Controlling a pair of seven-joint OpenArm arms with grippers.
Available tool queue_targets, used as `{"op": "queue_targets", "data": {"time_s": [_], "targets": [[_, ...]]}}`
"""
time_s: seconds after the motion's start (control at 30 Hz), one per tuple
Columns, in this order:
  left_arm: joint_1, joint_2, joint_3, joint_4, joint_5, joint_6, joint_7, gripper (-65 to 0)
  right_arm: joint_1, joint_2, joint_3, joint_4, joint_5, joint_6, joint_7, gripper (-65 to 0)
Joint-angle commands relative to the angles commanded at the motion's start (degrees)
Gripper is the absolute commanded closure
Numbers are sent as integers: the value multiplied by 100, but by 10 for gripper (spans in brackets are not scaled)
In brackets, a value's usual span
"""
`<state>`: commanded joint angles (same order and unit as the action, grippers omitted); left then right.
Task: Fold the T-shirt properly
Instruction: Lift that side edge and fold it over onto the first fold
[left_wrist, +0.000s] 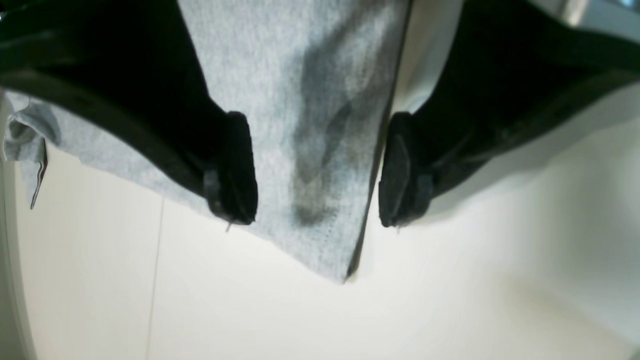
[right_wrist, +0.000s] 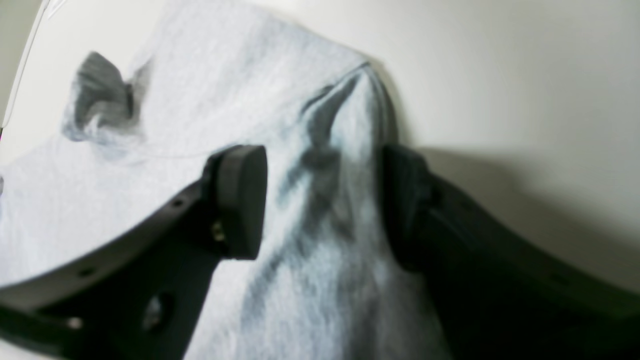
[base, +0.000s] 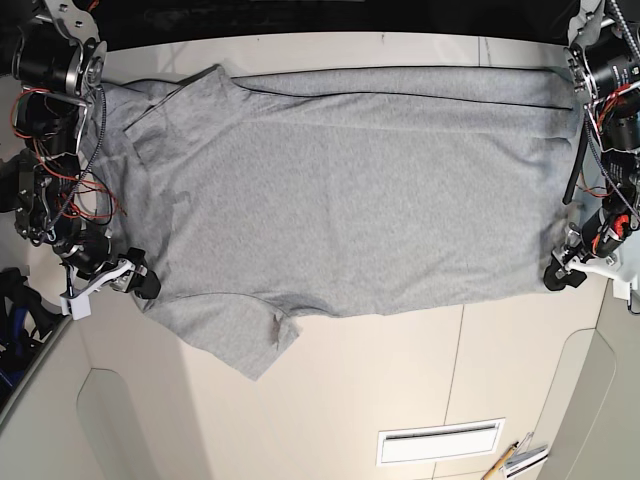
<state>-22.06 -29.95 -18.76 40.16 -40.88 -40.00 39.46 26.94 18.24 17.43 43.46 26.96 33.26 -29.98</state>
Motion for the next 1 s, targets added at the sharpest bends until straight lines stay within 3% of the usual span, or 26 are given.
{"op": "queue_targets", "data": {"time_s": [0.3, 0.33, 0.43, 0.6, 0.73, 0.8, 0.9, 1.0], "targets": [[0, 136, 0, 0, 195, 0, -70, -418, 2, -17, -11, 0, 0, 2, -2, -353], [0, 138, 0, 0, 225, 0, -72, -390, 2, -15, -11, 2, 0, 0, -2, -339], [-2, 138, 0, 0, 256, 0, -74, -167, 2, -15, -11, 2, -118, 2, -2, -214], [-2, 138, 0, 0, 310, 0, -149, 0, 2, -9, -11, 11, -409, 22, -2, 0], [0, 116, 0, 131, 374, 0, -55, 0, 2, 57, -11, 55, -407, 107, -42, 0], [0, 120, 0, 505, 343, 0, 345, 0, 0, 136, -9, 140, -389, 107, -173, 0], [26, 111, 0, 1119, 330, 0, 907, 0, -2, 302, -9, 409, 7, 127, -586, 0], [236, -2, 0, 1755, 140, 0, 1019, 0, -85, 503, -9, 820, 466, 153, -1082, 0]]}}
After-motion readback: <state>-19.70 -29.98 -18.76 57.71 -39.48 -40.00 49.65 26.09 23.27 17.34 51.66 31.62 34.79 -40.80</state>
